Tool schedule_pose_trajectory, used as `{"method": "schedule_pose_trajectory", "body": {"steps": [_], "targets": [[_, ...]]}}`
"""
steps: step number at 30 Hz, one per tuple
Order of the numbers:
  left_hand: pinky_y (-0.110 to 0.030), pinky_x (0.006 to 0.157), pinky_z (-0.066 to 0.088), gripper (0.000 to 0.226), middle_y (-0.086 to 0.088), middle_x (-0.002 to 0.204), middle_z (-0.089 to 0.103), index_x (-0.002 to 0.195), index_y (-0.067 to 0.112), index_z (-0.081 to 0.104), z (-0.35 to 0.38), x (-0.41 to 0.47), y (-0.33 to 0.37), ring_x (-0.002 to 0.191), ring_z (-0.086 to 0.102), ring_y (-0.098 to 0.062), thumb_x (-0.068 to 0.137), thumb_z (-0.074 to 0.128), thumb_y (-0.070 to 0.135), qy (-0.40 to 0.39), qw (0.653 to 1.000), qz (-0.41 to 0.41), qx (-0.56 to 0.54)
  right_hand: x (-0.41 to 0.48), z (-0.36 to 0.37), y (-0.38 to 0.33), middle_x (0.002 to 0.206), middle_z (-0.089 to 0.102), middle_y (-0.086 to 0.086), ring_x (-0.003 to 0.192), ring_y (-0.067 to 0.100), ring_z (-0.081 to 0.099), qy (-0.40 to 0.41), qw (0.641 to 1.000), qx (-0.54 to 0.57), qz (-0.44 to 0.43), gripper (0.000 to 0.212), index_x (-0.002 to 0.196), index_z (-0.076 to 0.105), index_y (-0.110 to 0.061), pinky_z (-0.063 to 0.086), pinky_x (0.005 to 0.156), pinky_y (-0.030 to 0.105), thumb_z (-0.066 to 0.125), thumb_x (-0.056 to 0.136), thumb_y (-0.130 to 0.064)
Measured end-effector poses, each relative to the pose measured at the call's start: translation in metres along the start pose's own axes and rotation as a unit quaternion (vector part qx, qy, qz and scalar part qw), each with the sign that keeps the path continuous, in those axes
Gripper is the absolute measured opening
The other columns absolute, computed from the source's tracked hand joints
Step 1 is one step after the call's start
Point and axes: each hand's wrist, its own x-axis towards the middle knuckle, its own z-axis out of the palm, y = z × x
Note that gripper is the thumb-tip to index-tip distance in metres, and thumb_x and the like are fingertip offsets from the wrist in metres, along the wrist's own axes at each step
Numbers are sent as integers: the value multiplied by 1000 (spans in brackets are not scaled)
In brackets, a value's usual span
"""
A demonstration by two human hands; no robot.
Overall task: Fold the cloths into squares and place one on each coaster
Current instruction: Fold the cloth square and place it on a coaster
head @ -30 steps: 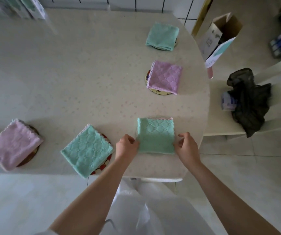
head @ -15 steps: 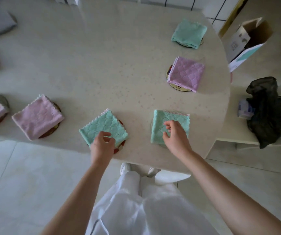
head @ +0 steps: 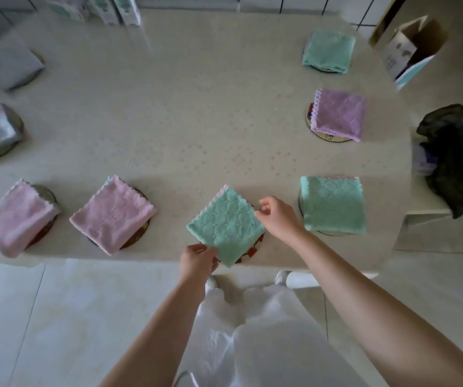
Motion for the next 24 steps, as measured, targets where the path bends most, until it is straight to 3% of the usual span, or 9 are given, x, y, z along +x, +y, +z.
{"method": "schedule_pose_trajectory", "body": {"steps": [3, 7, 10, 13, 16, 18, 21, 24], "targets": [[-30, 68, 50, 12, -14, 79, 62, 78, 2, 61, -3, 7, 0, 66, 56, -21, 85, 54, -4, -41, 997, -48, -47, 2, 11, -7, 120, 63, 8, 110, 23, 57, 12, 999, -18, 37, 39, 123, 56, -7, 44, 93, 30, 58, 89, -27], [-26, 66, 50, 5, -10, 78, 62, 80, 4, 60, -2, 13, 1, 67, 58, -18, 85, 59, 2, -52, 993, -85, -65, -1, 18, -14, 108, 65, 9, 91, 22, 57, 23, 997, -20, 66, 32, 115, 59, -6, 43, 74, 27, 57, 90, -25], [-29, 71, 54, 7, -11, 80, 63, 81, 3, 58, -2, 13, 3, 73, 61, -21, 86, 63, 7, -55, 991, -103, -60, -6, 20, -16, 79, 59, 5, 72, 20, 51, 18, 996, 7, 87, 13, 90, 58, -12, 35, 55, 27, 55, 89, -25], [-33, 77, 51, 13, -10, 74, 60, 83, 2, 59, -5, 18, 7, 70, 57, -22, 83, 67, 11, -46, 993, -98, -54, -12, 19, -17, 59, 42, 0, 57, 17, 39, 8, 994, 29, 107, 25, 66, 44, -13, 26, 50, 29, 56, 86, -23], [-39, 86, 52, 9, -11, 84, 63, 79, 6, 58, -9, 21, 12, 82, 61, -27, 83, 66, 8, -44, 996, -70, -30, -21, 20, -12, 61, 44, 0, 60, 18, 42, -8, 988, 74, 133, 17, 68, 50, -12, 27, 52, 29, 61, 78, -20], [-44, 89, 52, 7, -13, 91, 65, 79, 9, 59, -12, 22, 18, 87, 62, -29, 83, 65, 6, -51, 998, -27, -7, -27, 23, -5, 67, 54, 2, 65, 20, 50, -10, 983, 111, 144, 9, 77, 59, -11, 36, 56, 28, 62, 76, -19], [-50, 89, 53, 11, -13, 99, 68, 88, 12, 63, -19, 24, 30, 94, 65, -31, 79, 67, 8, -71, 996, 38, 27, -37, 29, 4, 86, 67, 5, 79, 24, 63, 5, 967, 198, 160, 15, 92, 64, -12, 51, 66, 36, 65, 79, -19], [-41, 79, 56, 19, -5, 96, 68, 99, 14, 63, -20, 29, 39, 92, 65, -27, 81, 66, 13, -67, 991, 79, 89, -44, 36, 8, 88, 66, 6, 75, 23, 62, 21, 952, 256, 165, 11, 90, 62, -13, 53, 65, 37, 68, 81, -13]]}}
